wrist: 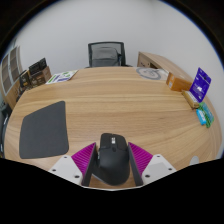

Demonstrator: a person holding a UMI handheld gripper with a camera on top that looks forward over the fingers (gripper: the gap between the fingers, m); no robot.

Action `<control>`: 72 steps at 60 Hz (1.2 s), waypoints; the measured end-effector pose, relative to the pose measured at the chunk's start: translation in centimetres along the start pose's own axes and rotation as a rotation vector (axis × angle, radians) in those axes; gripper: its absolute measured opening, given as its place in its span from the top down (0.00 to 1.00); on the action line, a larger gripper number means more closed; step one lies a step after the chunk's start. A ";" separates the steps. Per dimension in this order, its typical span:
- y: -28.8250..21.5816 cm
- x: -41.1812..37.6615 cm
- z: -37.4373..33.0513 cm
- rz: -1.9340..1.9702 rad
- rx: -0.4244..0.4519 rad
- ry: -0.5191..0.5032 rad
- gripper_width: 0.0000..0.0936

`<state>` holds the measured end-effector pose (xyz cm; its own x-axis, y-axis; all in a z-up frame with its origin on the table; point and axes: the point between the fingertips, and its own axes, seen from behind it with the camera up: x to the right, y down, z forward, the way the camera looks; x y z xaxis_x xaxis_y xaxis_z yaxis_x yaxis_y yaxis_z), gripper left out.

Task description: Arrange mouse

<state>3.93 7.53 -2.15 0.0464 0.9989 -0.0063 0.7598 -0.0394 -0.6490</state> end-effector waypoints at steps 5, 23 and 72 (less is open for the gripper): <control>0.0 0.2 0.1 0.001 -0.001 0.009 0.43; -0.3 0.7 0.0 0.058 0.012 0.033 0.66; -16.3 -20.7 -10.7 -0.049 0.218 -0.145 0.66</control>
<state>-2.47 -12.76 16.75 -0.0924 0.9933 -0.0690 0.6005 0.0004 -0.7996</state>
